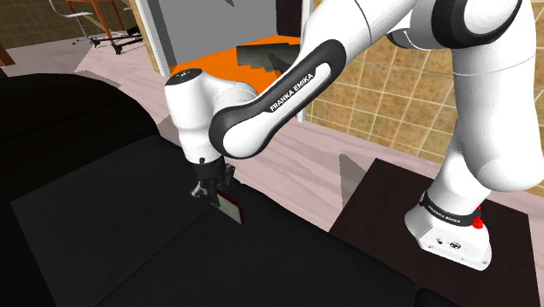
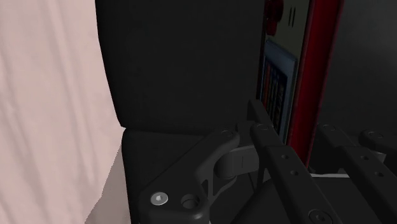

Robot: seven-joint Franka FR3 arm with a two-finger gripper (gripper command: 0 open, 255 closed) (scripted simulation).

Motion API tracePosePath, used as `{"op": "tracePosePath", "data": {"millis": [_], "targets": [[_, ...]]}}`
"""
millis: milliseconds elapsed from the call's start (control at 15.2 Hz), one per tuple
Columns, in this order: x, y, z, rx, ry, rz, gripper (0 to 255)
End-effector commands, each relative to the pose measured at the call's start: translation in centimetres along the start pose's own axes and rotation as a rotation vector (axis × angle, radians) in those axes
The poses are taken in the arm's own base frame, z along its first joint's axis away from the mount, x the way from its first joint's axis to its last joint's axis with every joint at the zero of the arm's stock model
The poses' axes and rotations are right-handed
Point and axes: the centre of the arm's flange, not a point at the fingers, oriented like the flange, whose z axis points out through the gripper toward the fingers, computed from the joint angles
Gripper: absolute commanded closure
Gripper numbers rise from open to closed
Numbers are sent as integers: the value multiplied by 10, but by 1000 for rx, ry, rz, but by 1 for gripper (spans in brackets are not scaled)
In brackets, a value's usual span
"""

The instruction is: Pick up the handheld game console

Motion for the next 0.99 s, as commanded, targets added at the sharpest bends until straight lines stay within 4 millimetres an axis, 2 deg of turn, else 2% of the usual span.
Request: {"op": "tracePosePath", "data": {"millis": [0,924], "targets": [[-1,0,0,0,0,0,255],[-1,0,-74,0,0,0,255]]}}
